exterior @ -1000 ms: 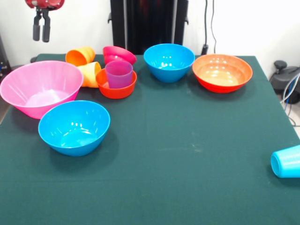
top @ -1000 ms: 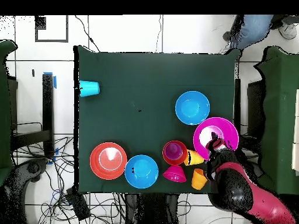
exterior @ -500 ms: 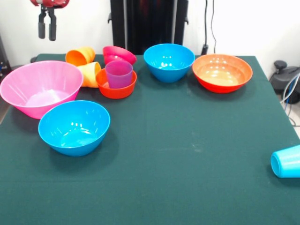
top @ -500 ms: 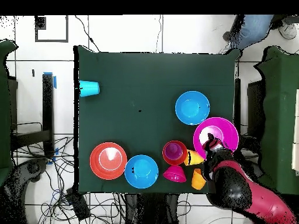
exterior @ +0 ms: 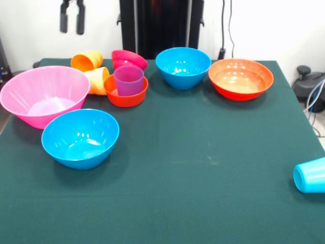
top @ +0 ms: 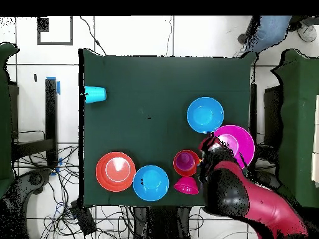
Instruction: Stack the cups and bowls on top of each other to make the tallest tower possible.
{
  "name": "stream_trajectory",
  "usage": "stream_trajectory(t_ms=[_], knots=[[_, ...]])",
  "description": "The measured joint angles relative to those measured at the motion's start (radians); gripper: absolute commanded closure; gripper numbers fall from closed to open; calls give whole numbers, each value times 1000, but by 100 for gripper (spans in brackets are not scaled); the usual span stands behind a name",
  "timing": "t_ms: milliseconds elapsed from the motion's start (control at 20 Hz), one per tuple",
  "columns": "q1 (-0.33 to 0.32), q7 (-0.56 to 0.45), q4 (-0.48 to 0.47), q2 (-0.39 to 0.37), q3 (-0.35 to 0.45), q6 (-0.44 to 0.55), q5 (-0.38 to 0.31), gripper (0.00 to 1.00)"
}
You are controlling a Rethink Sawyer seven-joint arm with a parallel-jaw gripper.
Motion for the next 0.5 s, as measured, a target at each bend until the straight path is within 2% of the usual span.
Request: stream_trajectory(t_ms=[100,500], knots=[[41,0,11,-53,0,38,49,0],[96,0,20,-160,0,107,138,0]])
